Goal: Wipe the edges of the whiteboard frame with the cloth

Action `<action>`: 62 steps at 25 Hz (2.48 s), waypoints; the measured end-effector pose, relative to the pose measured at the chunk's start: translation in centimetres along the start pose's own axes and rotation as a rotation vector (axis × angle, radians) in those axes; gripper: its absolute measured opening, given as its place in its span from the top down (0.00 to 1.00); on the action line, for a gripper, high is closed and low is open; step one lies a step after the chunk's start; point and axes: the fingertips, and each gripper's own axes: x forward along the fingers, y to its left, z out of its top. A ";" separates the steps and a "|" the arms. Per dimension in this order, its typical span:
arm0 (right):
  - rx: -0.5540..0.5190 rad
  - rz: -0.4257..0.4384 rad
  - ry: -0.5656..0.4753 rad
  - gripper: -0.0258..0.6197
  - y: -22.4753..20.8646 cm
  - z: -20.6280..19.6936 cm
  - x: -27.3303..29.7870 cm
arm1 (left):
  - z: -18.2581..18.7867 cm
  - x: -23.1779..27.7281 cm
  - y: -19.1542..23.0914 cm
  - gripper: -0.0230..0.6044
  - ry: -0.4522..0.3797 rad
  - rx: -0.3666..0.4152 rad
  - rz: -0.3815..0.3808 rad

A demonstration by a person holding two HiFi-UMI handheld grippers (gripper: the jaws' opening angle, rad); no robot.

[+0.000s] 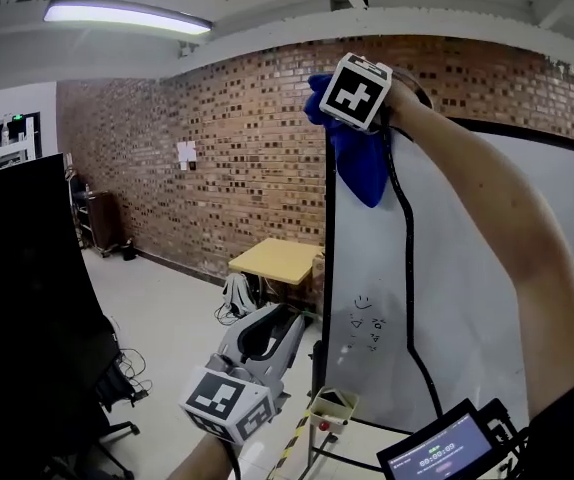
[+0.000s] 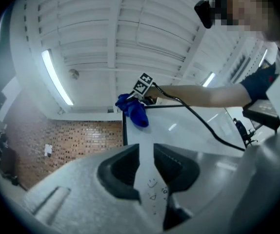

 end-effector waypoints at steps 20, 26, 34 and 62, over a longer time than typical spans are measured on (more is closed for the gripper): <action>0.196 0.077 0.298 0.84 -2.2 -12.2 -3.6 | -7.4 3.5 -3.4 0.83 0.010 -0.258 -0.176; 0.246 0.067 0.295 0.84 -4.7 -16.9 -9.7 | -5.2 4.2 -10.7 0.83 0.033 -0.237 -0.231; 0.293 0.049 0.275 0.84 -8.8 -23.0 -16.8 | -1.9 5.9 -19.7 0.83 0.068 -0.219 -0.240; 0.470 -0.145 0.517 0.84 -13.7 -38.8 -30.5 | -7.8 10.6 -27.5 0.83 0.049 -0.413 -0.526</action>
